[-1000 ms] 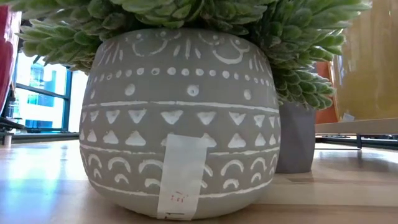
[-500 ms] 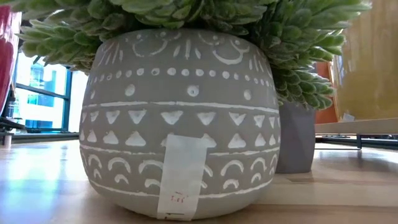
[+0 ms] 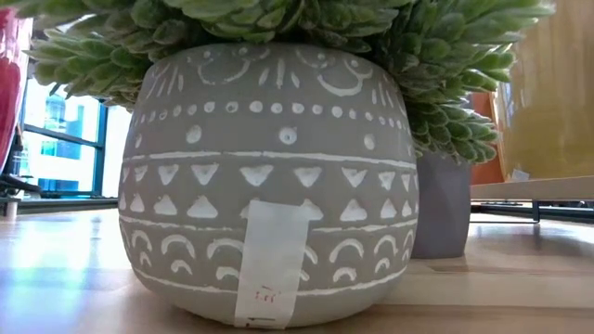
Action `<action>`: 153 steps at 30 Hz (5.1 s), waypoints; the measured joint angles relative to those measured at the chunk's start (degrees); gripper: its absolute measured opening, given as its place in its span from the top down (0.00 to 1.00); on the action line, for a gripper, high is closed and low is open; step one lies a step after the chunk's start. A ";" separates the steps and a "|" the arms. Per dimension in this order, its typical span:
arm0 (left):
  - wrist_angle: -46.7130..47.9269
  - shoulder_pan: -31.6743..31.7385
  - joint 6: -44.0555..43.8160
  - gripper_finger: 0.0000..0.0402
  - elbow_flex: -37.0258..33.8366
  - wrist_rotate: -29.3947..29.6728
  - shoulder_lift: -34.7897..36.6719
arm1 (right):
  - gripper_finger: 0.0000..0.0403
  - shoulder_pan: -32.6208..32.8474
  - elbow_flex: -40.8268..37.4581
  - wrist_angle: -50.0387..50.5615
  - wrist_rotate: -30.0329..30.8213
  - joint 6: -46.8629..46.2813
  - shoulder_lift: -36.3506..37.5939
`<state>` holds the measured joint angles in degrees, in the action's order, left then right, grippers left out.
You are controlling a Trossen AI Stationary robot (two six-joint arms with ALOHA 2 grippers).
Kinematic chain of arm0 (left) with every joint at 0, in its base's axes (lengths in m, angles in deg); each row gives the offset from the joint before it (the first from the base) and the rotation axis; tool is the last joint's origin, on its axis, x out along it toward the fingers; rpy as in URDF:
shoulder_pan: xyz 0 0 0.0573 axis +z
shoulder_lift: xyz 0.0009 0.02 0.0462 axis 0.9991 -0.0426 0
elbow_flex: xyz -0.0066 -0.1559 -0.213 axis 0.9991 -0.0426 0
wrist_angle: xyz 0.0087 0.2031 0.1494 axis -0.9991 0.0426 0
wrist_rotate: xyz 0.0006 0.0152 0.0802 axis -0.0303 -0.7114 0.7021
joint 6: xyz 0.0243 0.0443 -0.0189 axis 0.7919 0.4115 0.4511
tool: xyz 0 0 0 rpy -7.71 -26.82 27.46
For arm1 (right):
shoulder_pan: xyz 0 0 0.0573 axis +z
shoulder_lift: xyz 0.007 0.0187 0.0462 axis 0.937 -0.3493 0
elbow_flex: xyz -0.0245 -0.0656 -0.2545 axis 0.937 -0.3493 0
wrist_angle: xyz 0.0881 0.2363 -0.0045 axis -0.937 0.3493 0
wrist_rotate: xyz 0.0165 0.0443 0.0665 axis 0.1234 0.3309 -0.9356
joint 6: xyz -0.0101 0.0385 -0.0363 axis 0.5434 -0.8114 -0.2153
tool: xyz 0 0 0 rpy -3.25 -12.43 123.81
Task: Place coffee mugs
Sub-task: Move the blue mug to the upper middle of the table
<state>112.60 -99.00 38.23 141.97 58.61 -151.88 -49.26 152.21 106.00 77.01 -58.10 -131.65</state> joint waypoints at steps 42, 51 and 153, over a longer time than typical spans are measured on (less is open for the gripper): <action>-65.47 -12.88 -21.64 0.54 -60.40 -2.30 20.12 | 0.77 0.00 0.00 -4.16 -1.27 2.99 -0.02; -57.70 -10.28 -6.68 0.54 -49.20 -7.30 10.21 | 0.77 0.00 0.00 -3.78 -2.64 2.99 0.02; -36.43 22.53 24.86 0.98 -5.87 -4.37 -23.66 | 0.77 0.00 0.00 -9.05 -2.26 4.94 -2.99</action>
<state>76.17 -76.47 63.09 136.10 54.24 -175.53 -49.26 152.21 96.95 74.75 -53.16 -134.64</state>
